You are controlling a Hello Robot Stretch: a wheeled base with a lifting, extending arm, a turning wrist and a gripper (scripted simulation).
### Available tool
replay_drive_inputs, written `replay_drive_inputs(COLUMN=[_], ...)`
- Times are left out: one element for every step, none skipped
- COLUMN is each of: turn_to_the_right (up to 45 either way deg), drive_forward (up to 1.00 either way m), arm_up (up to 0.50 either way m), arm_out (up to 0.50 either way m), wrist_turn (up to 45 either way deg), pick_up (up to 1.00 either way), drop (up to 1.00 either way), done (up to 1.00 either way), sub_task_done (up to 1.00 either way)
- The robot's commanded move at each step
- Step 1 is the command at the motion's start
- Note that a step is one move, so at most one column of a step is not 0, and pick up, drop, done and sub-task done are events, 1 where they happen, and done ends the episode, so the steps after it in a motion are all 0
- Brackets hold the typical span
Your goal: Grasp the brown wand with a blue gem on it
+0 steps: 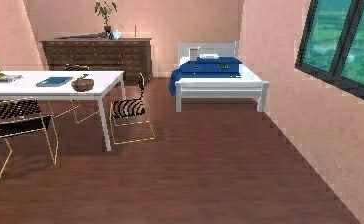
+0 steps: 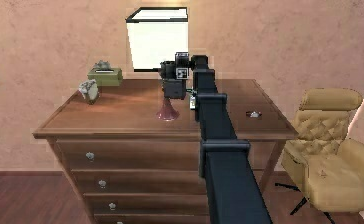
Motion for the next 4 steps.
replay_drive_inputs(turn_to_the_right=[0.0, 0.0, 0.0, 0.0], drive_forward=[0.0, 0.0, 0.0, 0.0], arm_up=[0.0, 0.0, -0.5, -0.5], arm_out=[0.0, 0.0, 0.0, 0.0], wrist_turn=[-45.0, -39.0, 0.0, 0.0], pick_up=[0.0, 0.0, 0.0, 0.0], drop=[0.0, 0.0, 0.0, 0.0], done=[0.0, 0.0, 0.0, 0.0], sub_task_done=[0.0, 0.0, 0.0, 0.0])
